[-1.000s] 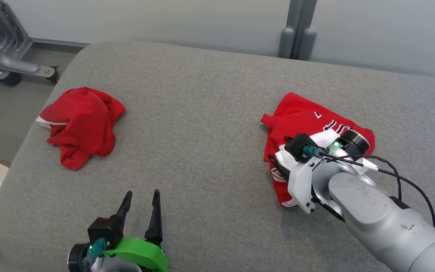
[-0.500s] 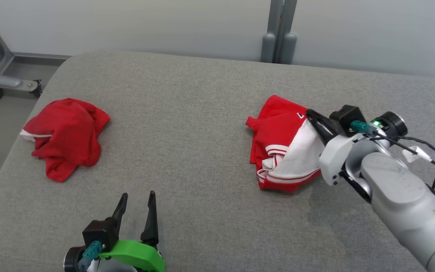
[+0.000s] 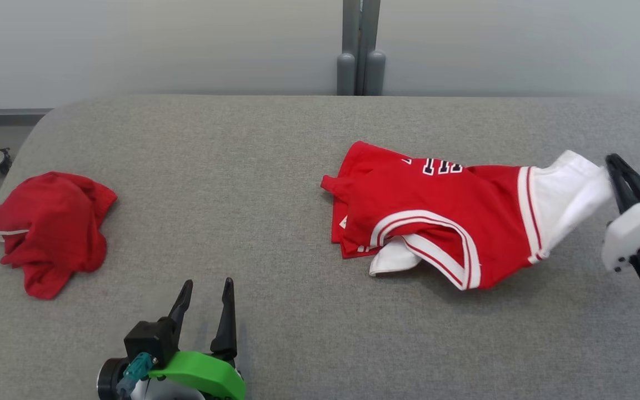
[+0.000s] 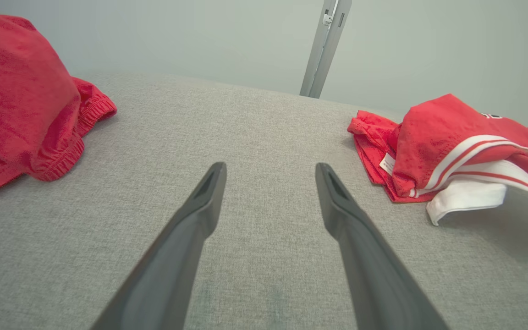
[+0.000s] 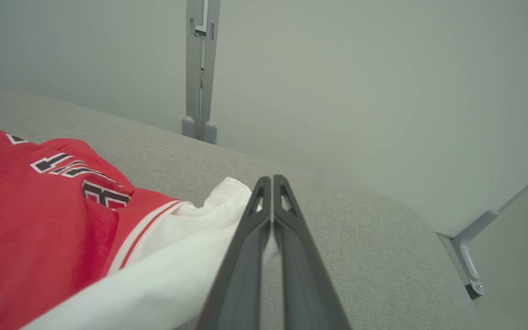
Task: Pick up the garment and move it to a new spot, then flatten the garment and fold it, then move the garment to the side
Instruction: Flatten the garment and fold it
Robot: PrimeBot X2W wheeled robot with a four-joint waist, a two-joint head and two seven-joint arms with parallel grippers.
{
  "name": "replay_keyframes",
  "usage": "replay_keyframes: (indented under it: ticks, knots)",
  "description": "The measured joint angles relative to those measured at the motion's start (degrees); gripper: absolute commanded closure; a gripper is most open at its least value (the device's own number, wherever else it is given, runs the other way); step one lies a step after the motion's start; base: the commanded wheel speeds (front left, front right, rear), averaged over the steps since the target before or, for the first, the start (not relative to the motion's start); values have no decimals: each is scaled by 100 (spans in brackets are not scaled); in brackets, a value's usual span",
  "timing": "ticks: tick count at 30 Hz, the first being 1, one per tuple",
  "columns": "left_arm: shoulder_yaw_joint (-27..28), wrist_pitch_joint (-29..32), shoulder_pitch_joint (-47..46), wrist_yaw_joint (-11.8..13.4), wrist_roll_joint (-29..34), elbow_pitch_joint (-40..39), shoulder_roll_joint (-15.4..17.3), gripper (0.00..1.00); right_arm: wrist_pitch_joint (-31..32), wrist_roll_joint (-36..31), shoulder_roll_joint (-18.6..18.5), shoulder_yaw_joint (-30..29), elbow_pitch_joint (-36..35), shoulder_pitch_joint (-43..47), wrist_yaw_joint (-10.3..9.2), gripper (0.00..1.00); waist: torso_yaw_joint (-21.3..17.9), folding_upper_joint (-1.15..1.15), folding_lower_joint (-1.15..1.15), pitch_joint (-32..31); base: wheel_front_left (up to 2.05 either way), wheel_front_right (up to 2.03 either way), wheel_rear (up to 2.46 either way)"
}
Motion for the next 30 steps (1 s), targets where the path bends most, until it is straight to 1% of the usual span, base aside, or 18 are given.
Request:
replay_keyframes:
  ticks: [2, 6, 7, 8, 9, 11, 15, 17, 19, 21, 23, 28, 30]
  knots:
    - [-24, 1, -9, -8, 2, 1, -1, 0, -1, -147, -115, -357, 3, 260, 0, 100, -75, 0, 0, 17, 0, 0, 0]
    - [-71, 1, -46, -26, 30, 23, -1, 0, -1, -509, -179, -1121, 77, 668, 1, 100, -221, 0, 0, 70, 0, 0, 0]
    - [-78, 1, -64, -27, 48, 36, -1, 0, -1, -633, -185, -1361, 93, 722, 1, 96, -256, 0, 0, 84, 0, 0, 0]
    - [-86, 1, -80, -30, 51, 55, -2, 0, -1, -716, -175, -1605, 109, 759, 0, 5, -292, 0, 0, 99, 0, 0, 0]
    - [-88, 1, -94, -33, 59, 71, -2, 0, 0, -789, -133, -1795, 86, 793, 0, 0, -325, 0, 0, 113, 0, 0, 0]
    - [-87, 1, -135, -35, 63, 82, -1, 0, 0, -1011, 64, -2019, -124, 851, -1, 0, -383, 0, 0, 145, 0, 0, 0]
    - [-103, 0, -158, -56, 78, 121, -1, 0, -1, -1179, 524, -2027, -411, 939, 0, 0, -451, 0, 0, 207, 0, 0, 0]
    - [-144, 1, -192, -80, 78, 144, -2, 0, -1, -1217, 738, -1822, -469, 953, 0, 0, -431, 0, 0, 212, 0, 0, 0]
    - [-174, 1, -192, -85, 78, 157, -2, 0, 7, -1196, 868, -1592, -396, 954, 0, 0, -387, 0, 0, 212, 0, 0, 0]
    - [-188, 1, -191, -86, 78, 170, -1, 0, 115, -1100, 915, -1437, -248, 943, 1, 0, -333, 0, 0, 220, 0, 0, 0]
    - [-203, 1, -191, -100, 78, 181, -1, 0, 215, -1040, 900, -1454, -45, 922, 1, 0, -269, 0, 0, 236, 0, 0, 0]
    - [-225, 1, -188, -111, 84, 189, -1, 0, 297, -1073, 782, -1837, 480, 944, 0, 0, -74, 0, 0, 286, 0, 0, 0]
    - [-204, 1, -182, -111, 101, 194, -1, 0, 303, -1122, 806, -1911, 644, 1015, 0, 0, -16, 0, 0, 325, 0, 0, 0]
